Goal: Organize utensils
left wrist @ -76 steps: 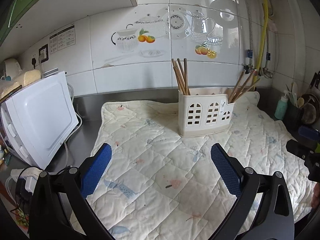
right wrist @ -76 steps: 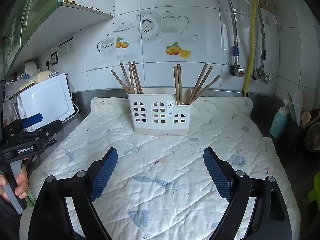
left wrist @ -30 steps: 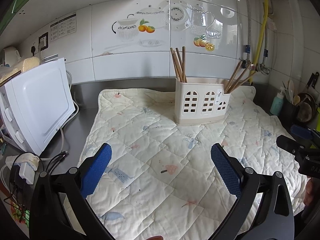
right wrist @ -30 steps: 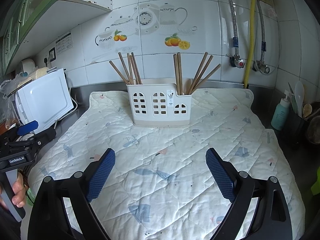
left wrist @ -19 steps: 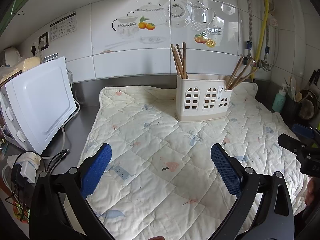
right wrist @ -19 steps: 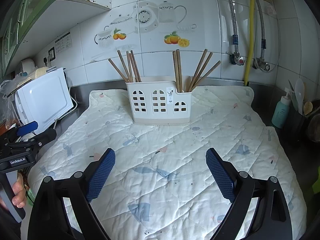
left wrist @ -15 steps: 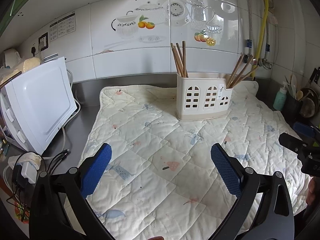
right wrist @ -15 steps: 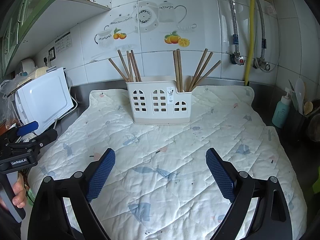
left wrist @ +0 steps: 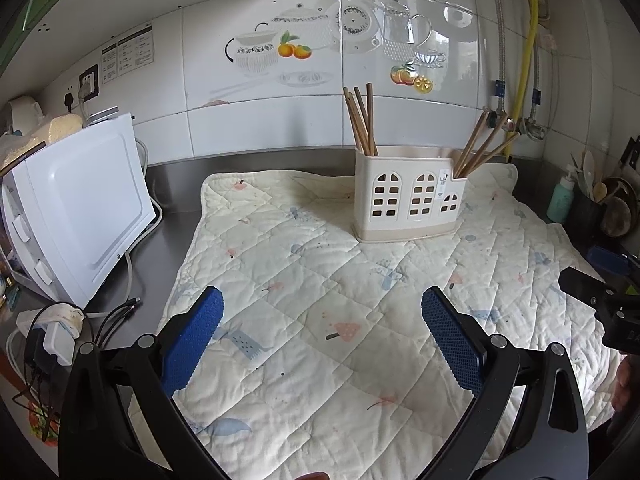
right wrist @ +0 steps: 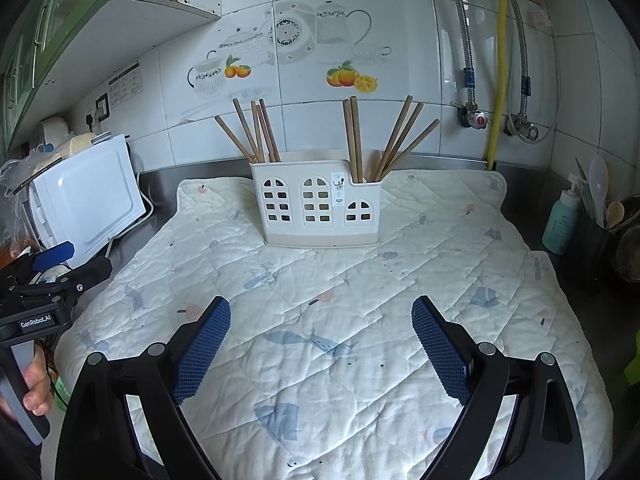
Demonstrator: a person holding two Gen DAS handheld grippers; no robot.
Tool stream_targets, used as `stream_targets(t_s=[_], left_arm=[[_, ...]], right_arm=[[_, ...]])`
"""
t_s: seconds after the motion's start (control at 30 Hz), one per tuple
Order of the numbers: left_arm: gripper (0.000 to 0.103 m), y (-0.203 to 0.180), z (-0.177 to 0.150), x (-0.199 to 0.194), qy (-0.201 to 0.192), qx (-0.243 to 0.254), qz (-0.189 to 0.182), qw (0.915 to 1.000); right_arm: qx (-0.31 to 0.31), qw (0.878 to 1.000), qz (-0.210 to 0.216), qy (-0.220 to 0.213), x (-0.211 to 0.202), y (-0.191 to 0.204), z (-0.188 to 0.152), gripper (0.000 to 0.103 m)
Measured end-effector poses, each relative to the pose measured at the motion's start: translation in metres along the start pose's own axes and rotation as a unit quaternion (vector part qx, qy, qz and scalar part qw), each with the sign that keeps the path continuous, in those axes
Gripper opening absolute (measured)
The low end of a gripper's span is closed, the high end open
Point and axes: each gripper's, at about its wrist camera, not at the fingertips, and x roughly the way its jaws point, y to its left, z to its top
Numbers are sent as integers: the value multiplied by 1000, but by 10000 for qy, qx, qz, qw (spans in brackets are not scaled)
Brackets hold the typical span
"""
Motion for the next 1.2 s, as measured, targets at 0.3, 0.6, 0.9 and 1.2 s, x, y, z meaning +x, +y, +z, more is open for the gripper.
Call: stream_targets(t_s=[0.3, 0.6, 0.9, 1.2], left_arm=[[98, -2, 1, -2, -33, 26, -18, 10000], [98, -4, 2, -2, -26, 15, -88, 10000], [98, -5, 2, -3, -60, 32, -123, 9999], [98, -5, 2, -2, -46, 16, -142, 9999]], right_arm=[[-22, 10000, -7, 10, 0, -1, 1, 89], [-51, 10000, -67, 12, -1, -3, 1, 90], [-102, 9999, -133, 38, 0, -3, -1, 93], [-181, 9996, -182, 90, 2, -2, -2, 95]])
